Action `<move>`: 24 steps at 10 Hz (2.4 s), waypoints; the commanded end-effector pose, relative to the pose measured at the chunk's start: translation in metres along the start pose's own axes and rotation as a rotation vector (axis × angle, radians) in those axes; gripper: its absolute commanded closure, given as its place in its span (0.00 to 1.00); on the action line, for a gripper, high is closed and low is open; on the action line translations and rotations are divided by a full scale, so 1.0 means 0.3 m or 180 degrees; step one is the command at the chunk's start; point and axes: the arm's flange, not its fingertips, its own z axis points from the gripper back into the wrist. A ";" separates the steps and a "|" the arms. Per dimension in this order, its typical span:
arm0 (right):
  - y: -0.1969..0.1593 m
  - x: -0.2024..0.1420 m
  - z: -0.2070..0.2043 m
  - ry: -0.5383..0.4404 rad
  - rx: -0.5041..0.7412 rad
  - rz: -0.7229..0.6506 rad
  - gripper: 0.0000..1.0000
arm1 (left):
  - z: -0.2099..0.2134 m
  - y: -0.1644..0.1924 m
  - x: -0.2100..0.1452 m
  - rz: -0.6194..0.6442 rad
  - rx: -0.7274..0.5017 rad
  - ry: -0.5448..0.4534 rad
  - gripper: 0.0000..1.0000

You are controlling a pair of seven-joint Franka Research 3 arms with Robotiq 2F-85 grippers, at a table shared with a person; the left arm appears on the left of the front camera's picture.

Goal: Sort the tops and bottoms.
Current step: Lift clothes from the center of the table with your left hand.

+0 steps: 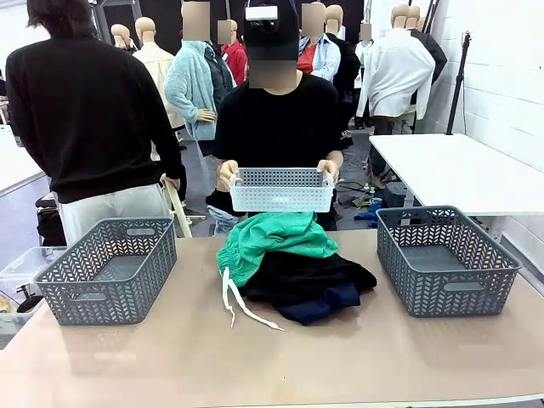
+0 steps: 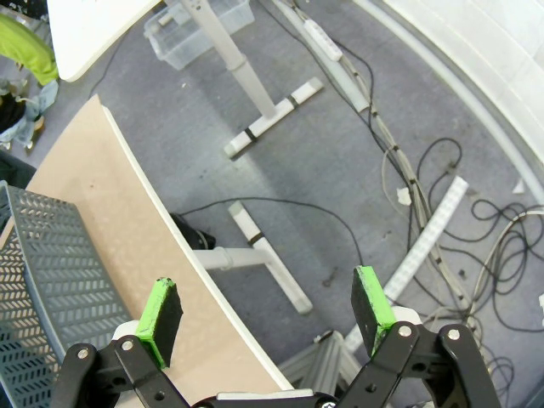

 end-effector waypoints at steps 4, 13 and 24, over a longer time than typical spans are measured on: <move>0.002 -0.012 0.011 -0.0026 -0.0027 0.0061 0.00 | 0.008 0.006 -0.011 -0.0028 0.0018 -0.0022 0.00; 0.002 -0.012 0.011 -0.0026 -0.0027 0.0061 0.00 | 0.008 0.006 -0.011 -0.0028 0.0018 -0.0022 0.00; 0.002 -0.012 0.011 -0.0026 -0.0027 0.0061 0.00 | 0.008 0.006 -0.011 -0.0028 0.0018 -0.0022 0.00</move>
